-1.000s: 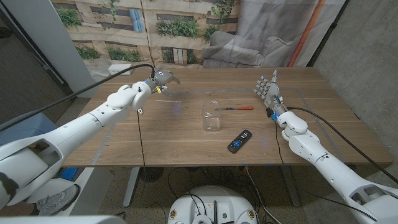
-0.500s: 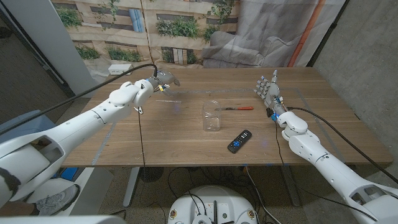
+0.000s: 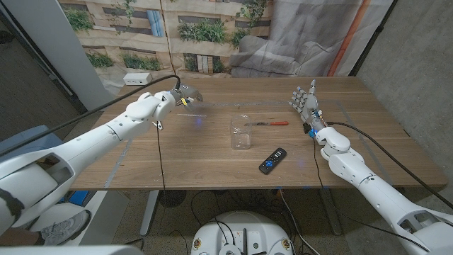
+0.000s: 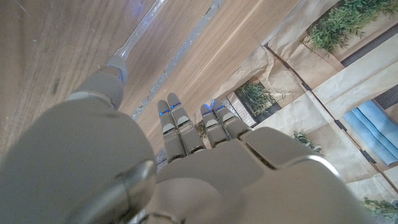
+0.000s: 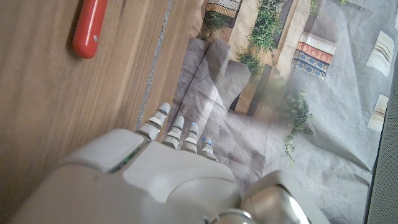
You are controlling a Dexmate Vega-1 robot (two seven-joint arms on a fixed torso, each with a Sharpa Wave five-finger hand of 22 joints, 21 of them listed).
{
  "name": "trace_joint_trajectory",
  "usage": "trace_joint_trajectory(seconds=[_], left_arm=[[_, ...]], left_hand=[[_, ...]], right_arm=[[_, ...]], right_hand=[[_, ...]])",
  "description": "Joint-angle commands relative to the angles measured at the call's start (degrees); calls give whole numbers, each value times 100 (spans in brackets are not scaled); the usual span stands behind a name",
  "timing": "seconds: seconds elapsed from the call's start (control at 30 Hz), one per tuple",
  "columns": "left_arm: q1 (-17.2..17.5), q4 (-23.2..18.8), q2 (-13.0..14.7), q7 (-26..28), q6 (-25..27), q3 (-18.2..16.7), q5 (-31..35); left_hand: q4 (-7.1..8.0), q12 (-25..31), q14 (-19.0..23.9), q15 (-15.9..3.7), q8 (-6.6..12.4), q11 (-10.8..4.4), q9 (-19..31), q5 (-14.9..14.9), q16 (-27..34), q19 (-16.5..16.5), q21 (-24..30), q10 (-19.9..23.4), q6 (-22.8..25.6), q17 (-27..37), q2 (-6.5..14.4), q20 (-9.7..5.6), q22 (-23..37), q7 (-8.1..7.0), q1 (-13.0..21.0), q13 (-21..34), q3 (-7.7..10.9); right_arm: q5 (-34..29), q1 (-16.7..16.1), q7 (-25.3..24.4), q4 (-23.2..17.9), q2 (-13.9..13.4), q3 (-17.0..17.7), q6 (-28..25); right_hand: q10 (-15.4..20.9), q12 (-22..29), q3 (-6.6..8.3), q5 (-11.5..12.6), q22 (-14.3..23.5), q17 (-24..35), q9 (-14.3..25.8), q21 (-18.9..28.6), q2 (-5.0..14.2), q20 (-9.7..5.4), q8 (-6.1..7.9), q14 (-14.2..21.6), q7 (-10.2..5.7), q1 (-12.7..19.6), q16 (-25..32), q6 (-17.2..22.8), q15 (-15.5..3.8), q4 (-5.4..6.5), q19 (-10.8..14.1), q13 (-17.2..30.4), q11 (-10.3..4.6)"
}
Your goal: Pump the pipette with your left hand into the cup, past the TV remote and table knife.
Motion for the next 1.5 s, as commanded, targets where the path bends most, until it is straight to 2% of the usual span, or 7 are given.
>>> trace_joint_trajectory(seconds=[0.03, 0.2, 0.73, 1.03, 1.13, 1.3, 1.5], left_arm=[[45, 4, -106, -73, 171, 100, 112], [109, 6, -153, -30, 298, 107, 104], [247, 98, -264, 264, 508, 233, 226], [250, 232, -400, 556, 662, 285, 271], [210, 257, -448, 478, 719, 318, 254], [163, 303, -519, 389, 829, 358, 216], [92, 336, -572, 246, 960, 461, 263]], left_hand=[[2, -12, 33, -439, 22, -3, 18, 20, 43, 6, 17, 106, 87, 7, 48, -45, 13, 28, 5, 13, -31], [-19, -5, 79, -431, 60, 21, 20, 37, 51, 24, 28, 176, 263, 7, 100, -37, 13, -78, 54, 14, -57], [-55, 26, 349, -518, 90, 18, 23, 59, 93, 194, 79, 416, 558, 0, 186, -48, 13, -64, 206, 13, -112], [-70, 70, 643, -642, 107, -69, 28, 68, 120, 394, 112, 773, 815, 1, 235, -60, 14, -63, 373, 13, -172], [-64, 42, 794, -658, 129, -89, 32, 61, 121, 610, 162, 883, 1018, -1, 241, 30, 17, -17, 441, 12, -230], [-56, 23, 872, -635, 128, -7, 33, 56, 112, 773, 194, 946, 1134, -1, 240, 163, 22, -7, 477, 10, -280], [-34, 43, 968, -643, 101, 29, 34, 50, 120, 838, 194, 1065, 1159, 2, 257, 210, 25, 35, 471, 10, -323]], right_arm=[[-1, 1, 2, 3, 1, -1, 2], [-1, 1, 2, 4, 2, -1, 3], [0, 0, 3, 3, 0, 1, 2], [0, 1, 3, 3, 0, 0, 2], [0, 0, 2, 3, 0, 0, 2], [-1, 4, 5, 9, 2, -1, 4], [-2, 4, 4, 9, 3, -2, 4]], right_hand=[[2, 39, -37, 31, 31, 25, 18, 19, 334, 6, 35, -32, -56, 0, 35, 6, -476, 3, 25, 30, -31], [16, 46, -37, 31, 31, 25, 18, 20, 334, 9, 37, -27, -55, 0, 37, 12, -481, 3, 28, 30, -27], [6, 43, -38, 31, 31, 25, 19, 19, 332, 15, 38, -26, -49, 0, 37, 15, -478, 3, 26, 31, -24], [8, 44, -38, 31, 31, 25, 18, 20, 333, 7, 37, -34, -52, 0, 34, 12, -476, 3, 28, 31, -24], [13, 47, -38, 31, 31, 25, 19, 20, 333, 7, 39, -32, -49, 0, 35, 17, -476, 3, 29, 32, -10], [11, 46, -38, 31, 31, 26, 19, 21, 333, 5, 38, -32, -50, 0, 35, 15, -479, 3, 30, 32, -24], [-7, 38, -38, 30, 31, 26, 19, 21, 332, 12, 38, -30, -50, 0, 36, 13, -481, 3, 31, 32, -18]])
